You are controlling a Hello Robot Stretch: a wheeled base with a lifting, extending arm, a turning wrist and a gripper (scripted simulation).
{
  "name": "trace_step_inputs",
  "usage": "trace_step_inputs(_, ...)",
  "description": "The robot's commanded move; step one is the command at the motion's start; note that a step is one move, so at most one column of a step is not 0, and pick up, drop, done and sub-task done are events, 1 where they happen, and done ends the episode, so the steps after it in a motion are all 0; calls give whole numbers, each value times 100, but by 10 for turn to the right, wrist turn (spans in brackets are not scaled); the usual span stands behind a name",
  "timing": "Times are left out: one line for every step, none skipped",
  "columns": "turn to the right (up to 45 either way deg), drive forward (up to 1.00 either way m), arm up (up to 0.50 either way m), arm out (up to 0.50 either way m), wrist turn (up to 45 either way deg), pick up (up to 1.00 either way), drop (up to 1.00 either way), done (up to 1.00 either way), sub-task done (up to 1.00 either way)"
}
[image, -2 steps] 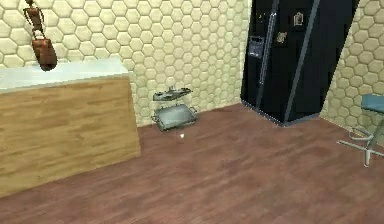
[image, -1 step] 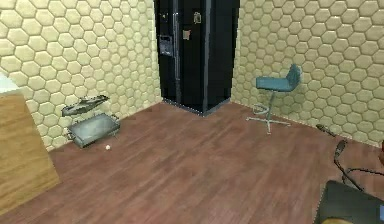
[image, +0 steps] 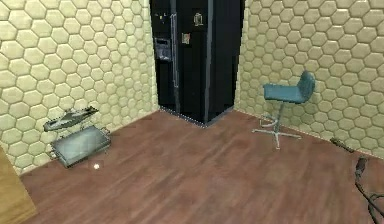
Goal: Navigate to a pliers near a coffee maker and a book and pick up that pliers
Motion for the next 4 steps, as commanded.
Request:
trace_step_inputs(360, 0, 0, 0, 0, 0, 0, 0, 0)
trace_step_inputs(0, 95, 0, 0, 0, 0, 0, 0, 0)
trace_step_inputs(150, 0, 0, 0, 0, 0, 0, 0, 0)
trace_step_inputs(30, 0, 0, 0, 0, 0, 0, 0, 0)
